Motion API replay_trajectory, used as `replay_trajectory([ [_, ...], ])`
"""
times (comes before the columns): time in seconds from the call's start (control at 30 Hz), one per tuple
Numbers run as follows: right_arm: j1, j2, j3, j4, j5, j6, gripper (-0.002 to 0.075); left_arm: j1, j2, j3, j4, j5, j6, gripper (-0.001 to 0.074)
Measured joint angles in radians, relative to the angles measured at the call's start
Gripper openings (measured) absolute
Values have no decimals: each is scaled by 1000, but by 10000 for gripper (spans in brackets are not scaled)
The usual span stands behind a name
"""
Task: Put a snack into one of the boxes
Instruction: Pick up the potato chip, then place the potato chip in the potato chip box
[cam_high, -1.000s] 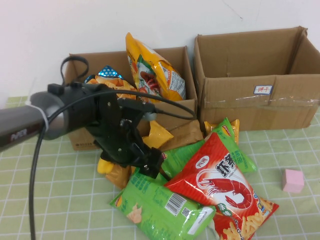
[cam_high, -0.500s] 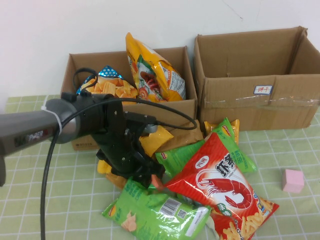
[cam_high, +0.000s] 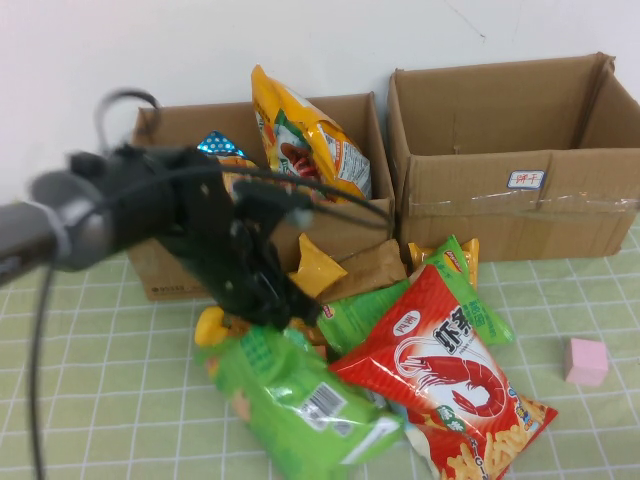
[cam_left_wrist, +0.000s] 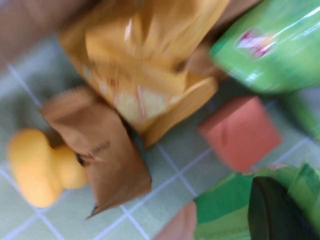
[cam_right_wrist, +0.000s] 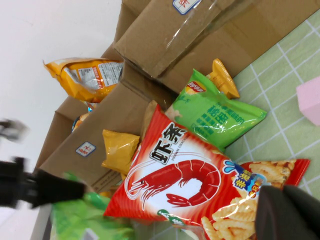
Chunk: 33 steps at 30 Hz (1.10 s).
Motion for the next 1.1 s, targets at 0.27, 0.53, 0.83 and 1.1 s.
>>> replay_trajectory([
  [0.27, 0, 0, 0, 0, 1, -2, -2, 0, -206, 0, 20, -41, 53, 1],
  [0.53, 0, 0, 0, 0, 2, -4, -2, 0, -332, 0, 46, -98, 74, 1],
  [0.83, 0, 0, 0, 0, 2, -4, -2, 0, -355, -166, 192, -122, 66, 0],
  [1.1, 0, 0, 0, 0, 2, -4, -2, 46, -326, -306, 373, -288, 17, 0],
])
